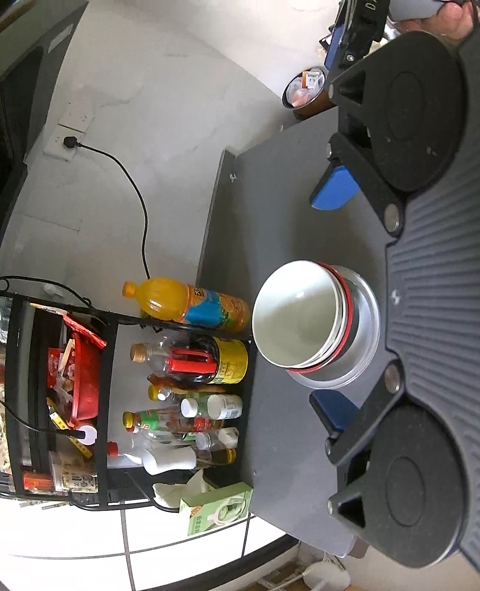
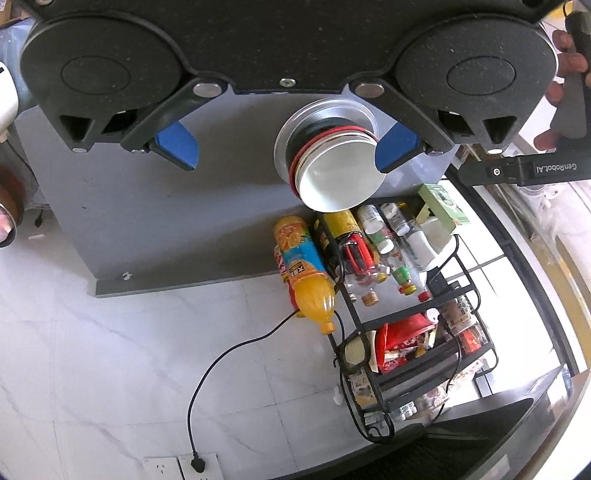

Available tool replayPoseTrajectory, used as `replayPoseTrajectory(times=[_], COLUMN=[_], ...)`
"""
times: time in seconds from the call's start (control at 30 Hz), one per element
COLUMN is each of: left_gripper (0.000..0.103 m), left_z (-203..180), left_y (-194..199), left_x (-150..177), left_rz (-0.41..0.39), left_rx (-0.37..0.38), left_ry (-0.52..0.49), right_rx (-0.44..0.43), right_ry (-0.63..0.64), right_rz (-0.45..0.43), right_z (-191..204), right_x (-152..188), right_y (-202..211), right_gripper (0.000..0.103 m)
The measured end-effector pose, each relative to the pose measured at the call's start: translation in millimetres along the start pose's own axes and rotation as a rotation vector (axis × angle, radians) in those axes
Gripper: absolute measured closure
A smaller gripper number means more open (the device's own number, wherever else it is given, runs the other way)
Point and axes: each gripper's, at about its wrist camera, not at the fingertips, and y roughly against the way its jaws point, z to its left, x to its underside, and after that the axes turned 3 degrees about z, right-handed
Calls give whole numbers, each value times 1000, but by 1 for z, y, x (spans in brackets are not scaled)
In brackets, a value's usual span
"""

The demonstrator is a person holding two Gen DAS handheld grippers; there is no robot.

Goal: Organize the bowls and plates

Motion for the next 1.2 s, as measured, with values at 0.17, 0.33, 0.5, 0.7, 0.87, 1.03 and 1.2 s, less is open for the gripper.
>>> replayPoseTrajectory(times=[0.17, 0.33, 0.5, 0.7, 0.87, 1.03, 1.2], left_gripper=[0, 0, 0, 0, 0, 0, 0], left_z=[-5, -6, -12, -23, -31, -35, -39], left_y=[9, 15, 22, 34, 40, 45, 50], left_x=[3, 9, 21, 43, 58, 73, 81], left_rz=[-25, -22, -44, -82, -73, -55, -54], left_rx=[9, -10, -13, -50, -78, -108, -135], left_ry=[-36, -57, -75, -96, -73, -83, -83], right_rx=[16, 28, 45, 69, 80, 84, 65], right_ry=[4, -15, 5, 0, -24, 3, 31], right_rz=[-6, -8, -6, -13, -1, 6, 10], right_z=[0, 1, 4, 3, 0, 3, 9], right_x=[4, 14, 27, 37, 47, 53, 55], right_y=[6, 13, 21, 34, 40, 43, 44], right_gripper=[0, 0, 0, 1, 1, 1, 1])
